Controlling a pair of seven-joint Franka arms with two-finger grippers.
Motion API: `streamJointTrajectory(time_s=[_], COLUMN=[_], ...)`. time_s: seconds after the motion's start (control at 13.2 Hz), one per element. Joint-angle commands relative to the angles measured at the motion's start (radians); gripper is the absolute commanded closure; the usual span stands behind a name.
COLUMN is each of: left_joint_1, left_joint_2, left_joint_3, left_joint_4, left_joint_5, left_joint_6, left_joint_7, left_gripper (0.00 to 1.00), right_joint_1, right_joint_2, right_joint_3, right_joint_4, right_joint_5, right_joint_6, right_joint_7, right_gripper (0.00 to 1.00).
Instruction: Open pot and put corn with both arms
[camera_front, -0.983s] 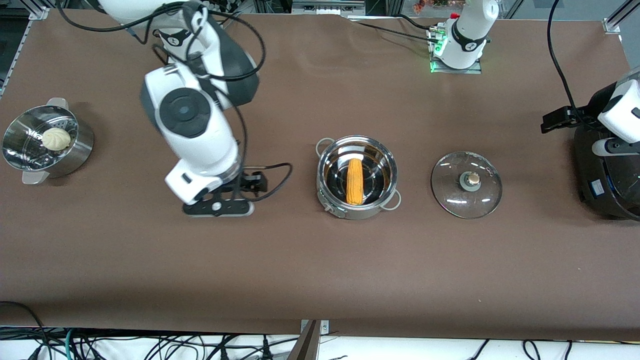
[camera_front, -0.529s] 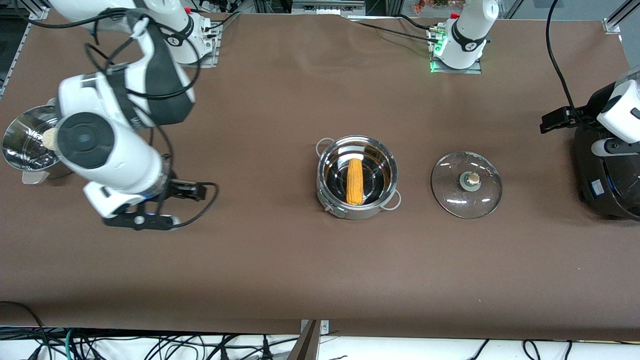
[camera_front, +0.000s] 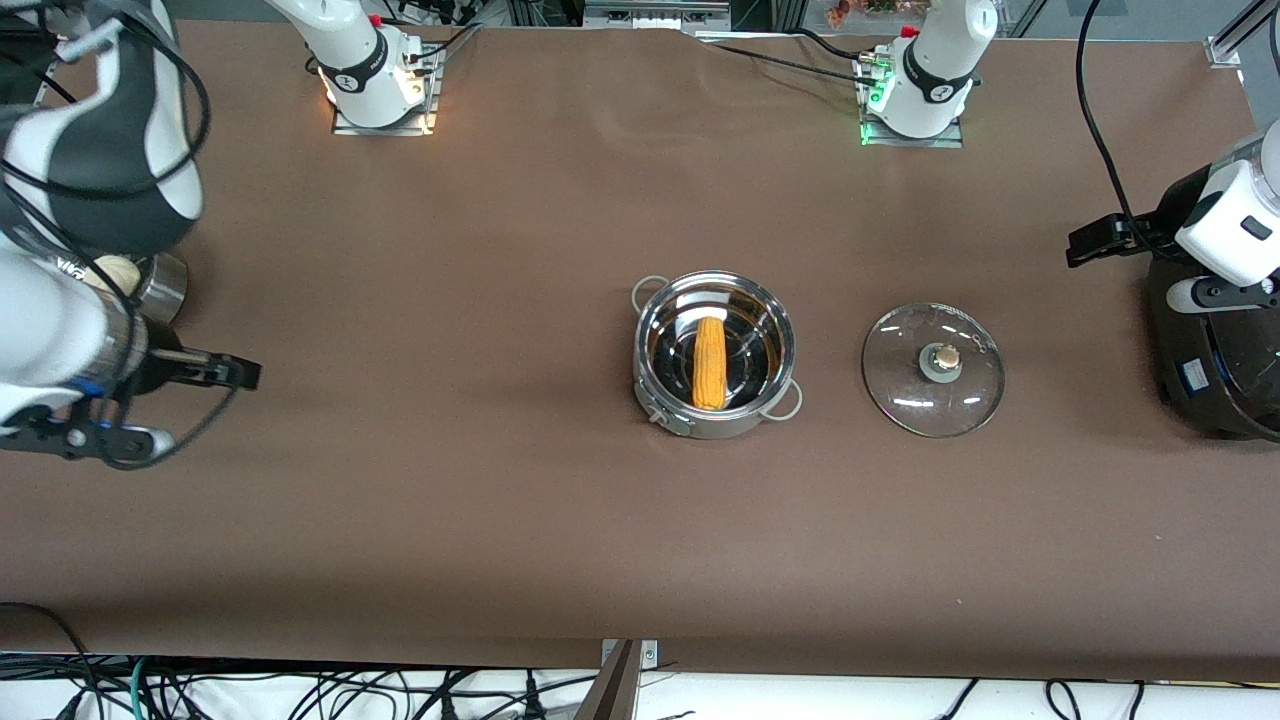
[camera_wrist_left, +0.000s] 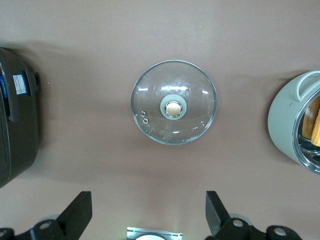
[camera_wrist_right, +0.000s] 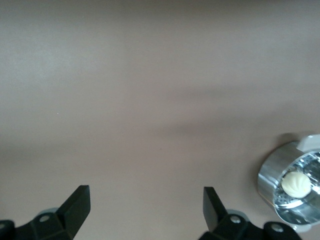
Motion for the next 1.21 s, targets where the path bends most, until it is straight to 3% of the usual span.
streamJointTrajectory(time_s=[0.0, 0.15, 0.23, 1.13], left_joint_1=[-0.005, -0.005, -0.005, -0.005], left_joint_2=[-0.009, -0.009, -0.009, -0.009], left_joint_3=[0.0, 0.0, 0.0, -0.005], left_joint_4=[0.011, 0.011, 0.012, 0.012], left_joint_5=[0.005, 0.005, 0.005, -0.018], left_joint_6=[-0.021, -0.021, -0.021, -0.021], left_joint_7=[-0.018, -0.017, -0.018, -0.007], left_gripper=[0.0, 0.0, 0.0, 0.0], right_joint_1=[-0.006, -0.03, -0.038, -0.073], right_joint_2=[-0.155, -0.241, -0.26, -0.438], right_joint_3=[-0.03, -0.056, -0.065, -0.081], right_joint_4=[-0.197, -0.307, -0.346, -0.501], right_joint_5=[0.019, 0.141, 0.157, 0.151], right_joint_6=[0.017, 0.097, 0.118, 0.137], right_joint_7=[-0.006, 0.003, 0.007, -0.013], right_gripper=[0.0, 0.0, 0.0, 0.0])
